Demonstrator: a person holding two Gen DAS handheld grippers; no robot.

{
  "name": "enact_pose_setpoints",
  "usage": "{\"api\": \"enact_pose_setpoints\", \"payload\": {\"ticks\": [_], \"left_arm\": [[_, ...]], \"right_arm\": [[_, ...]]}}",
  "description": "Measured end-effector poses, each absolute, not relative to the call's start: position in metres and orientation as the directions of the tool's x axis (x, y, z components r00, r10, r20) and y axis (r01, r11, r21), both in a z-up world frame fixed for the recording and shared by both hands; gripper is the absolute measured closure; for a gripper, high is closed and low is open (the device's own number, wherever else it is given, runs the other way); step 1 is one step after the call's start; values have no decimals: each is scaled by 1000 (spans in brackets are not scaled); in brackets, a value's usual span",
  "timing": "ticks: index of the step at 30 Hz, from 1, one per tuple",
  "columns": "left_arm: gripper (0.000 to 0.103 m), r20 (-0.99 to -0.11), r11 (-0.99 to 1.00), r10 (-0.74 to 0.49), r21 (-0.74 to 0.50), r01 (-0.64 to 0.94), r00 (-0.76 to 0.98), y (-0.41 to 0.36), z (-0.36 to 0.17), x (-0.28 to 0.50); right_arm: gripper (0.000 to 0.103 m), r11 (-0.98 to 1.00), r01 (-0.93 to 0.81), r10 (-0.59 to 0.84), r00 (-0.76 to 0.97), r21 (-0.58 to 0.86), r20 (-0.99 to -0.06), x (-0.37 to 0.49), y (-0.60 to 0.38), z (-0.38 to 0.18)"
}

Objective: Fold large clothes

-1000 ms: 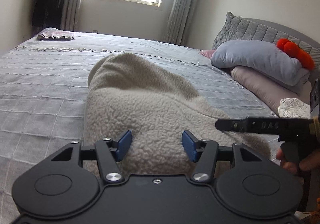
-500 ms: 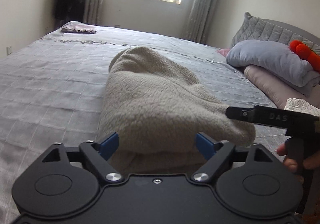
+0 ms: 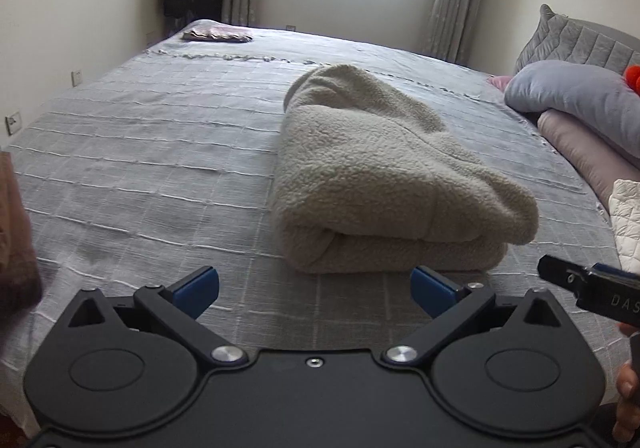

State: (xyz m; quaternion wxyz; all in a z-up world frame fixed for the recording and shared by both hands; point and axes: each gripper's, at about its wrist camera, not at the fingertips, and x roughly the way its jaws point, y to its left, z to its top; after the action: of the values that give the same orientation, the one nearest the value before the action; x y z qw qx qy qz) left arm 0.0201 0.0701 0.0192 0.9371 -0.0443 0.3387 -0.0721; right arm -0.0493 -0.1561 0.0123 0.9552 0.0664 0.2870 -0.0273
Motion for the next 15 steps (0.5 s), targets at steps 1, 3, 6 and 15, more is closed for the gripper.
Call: {"api": "enact_pose_setpoints", "payload": {"ticks": [1, 3, 6, 15], "left_arm": [[0, -623, 987, -155, -125, 98, 767, 71, 21, 18], [0, -612, 989, -141, -120, 85, 778, 75, 25, 13], [0, -605, 989, -133, -133, 65, 785, 82, 29, 11], [0, -604, 989, -125, -141, 49, 787, 87, 31, 9]], "right_arm": [[1, 991, 88, -22, 840, 96, -543, -52, -152, 15], [1, 994, 76, -24, 847, 75, -532, -55, -144, 20], [1, 996, 59, -16, 851, 66, -524, -59, -135, 24], [1, 997, 53, -19, 844, 48, -535, -58, -121, 24]]}}
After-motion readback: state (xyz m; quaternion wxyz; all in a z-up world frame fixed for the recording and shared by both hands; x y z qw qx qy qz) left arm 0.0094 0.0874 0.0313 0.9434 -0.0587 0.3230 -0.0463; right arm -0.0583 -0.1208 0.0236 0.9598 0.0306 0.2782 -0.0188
